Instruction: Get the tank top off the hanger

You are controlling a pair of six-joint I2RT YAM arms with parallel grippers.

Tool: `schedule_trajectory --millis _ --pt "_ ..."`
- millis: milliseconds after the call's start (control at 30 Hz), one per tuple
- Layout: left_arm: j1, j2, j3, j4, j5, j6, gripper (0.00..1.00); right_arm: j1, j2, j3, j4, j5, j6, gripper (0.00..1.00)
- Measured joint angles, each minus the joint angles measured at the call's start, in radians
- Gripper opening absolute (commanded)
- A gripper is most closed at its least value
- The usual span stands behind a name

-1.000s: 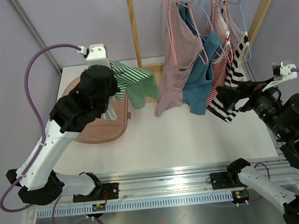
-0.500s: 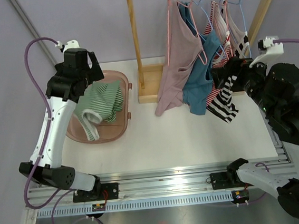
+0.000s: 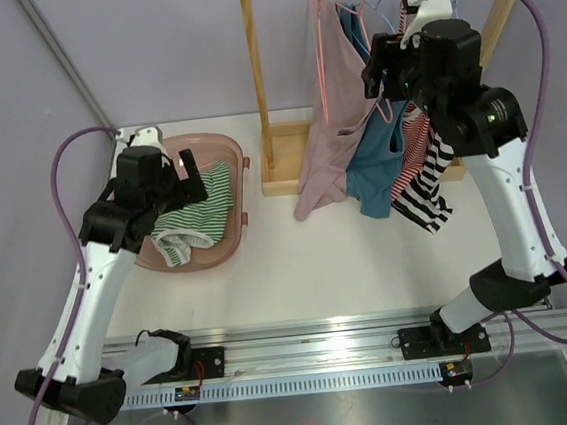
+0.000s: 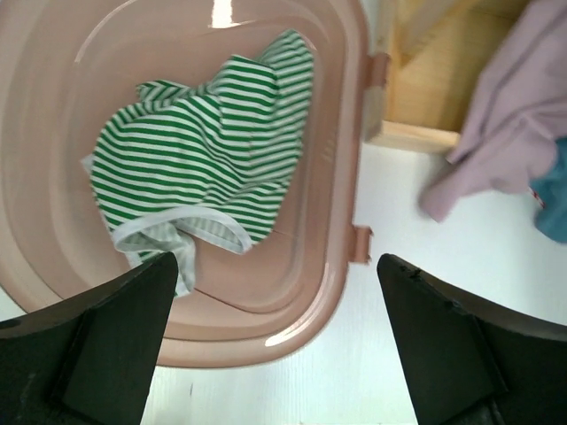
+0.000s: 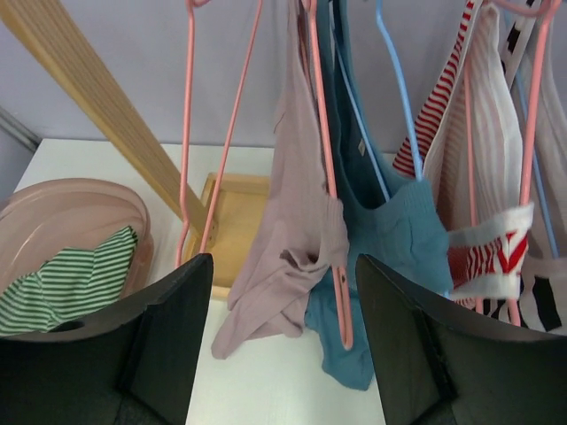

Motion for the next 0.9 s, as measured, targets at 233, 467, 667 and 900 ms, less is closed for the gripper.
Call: schedule_trajectory --millis 233,467,667,900 --pt "-0.089 -0.218 -0.12 0.048 0.094 0.006 0.99 -0.074 0.222 0.248 -0.022 0.005 -0.09 0.69" --pt "-0.094 -0.36 -0.156 0.048 0.128 0.026 0.99 -0.132 0.31 0.256 -0.012 -0.049 -0.12 0.53" --pt "-0.094 -0.377 -0.188 0.042 0.127 0.05 0.99 -0.133 0.322 0.221 0.049 -0.079 -0.123 0.5" --pt "-0.094 -0.355 -0.236 0.034 0.129 0.064 0.99 -0.133 0.397 0.321 0.069 -0.13 -0.13 0.29"
